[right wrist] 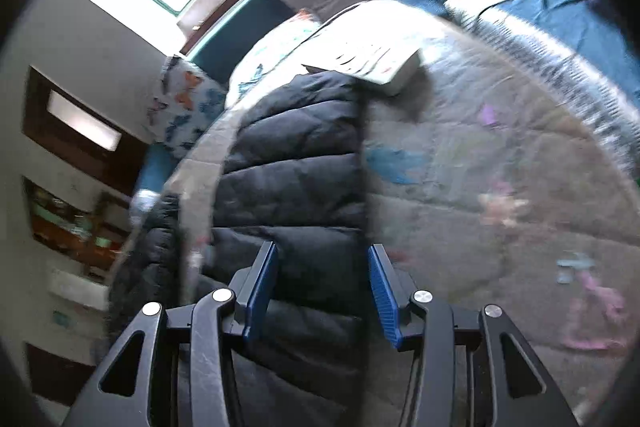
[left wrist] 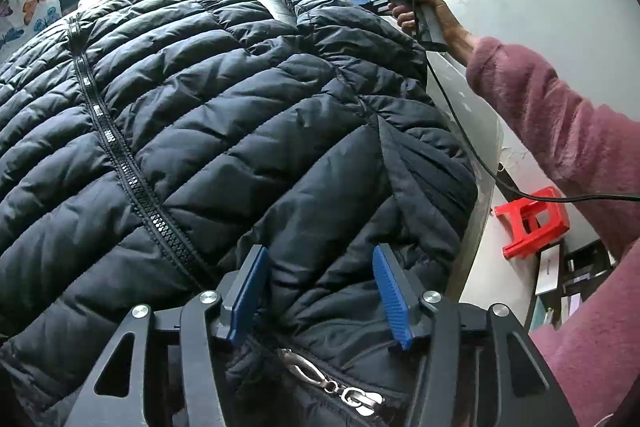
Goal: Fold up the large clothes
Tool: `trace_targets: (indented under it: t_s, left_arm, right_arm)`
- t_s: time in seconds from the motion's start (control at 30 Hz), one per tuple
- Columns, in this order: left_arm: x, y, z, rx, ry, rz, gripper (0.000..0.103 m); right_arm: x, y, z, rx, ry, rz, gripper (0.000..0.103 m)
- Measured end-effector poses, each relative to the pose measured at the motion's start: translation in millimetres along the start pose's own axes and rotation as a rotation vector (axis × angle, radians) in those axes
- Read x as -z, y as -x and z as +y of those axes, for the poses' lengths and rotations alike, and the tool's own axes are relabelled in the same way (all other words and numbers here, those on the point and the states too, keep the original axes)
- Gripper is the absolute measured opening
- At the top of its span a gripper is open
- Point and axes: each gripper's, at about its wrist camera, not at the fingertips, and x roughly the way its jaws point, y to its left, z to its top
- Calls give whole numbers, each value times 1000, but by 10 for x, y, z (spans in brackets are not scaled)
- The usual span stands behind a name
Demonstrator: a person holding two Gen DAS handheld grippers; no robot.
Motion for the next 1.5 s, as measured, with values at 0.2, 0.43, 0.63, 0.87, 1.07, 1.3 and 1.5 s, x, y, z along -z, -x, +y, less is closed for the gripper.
trace_targets:
  t_s: [0.2,0.43,0.63,0.87,1.07,1.3,1.5]
  left_arm:
    - [-15,-9,38,2,19,-4,58]
    - [-26,86,83,-17,50,-22,58]
    - [50,359,115,-85,81,-99,58]
    - [351,877,300,-140,187,-219,58]
    - [795,1246,486,-187,273,-292,58]
    - [1259,1442,690,-188,361,-341,58]
    - [1525,1530,805,-131,419,-385,58]
  right_arm:
    - [-37,-69,3,-69,-10,-25,21]
    - [-91,324,321,-89,33,-106,12]
    - [-13,893,1117,-71,234,-197,10]
    - [593,1505,2210,-145,502,-260,10]
    - [1454,1641,2981,-201,704,-218,10]
    - [2631,1164,3453,-196,879,-31,10]
    - [3720,388,3391,-40,1050,213,14]
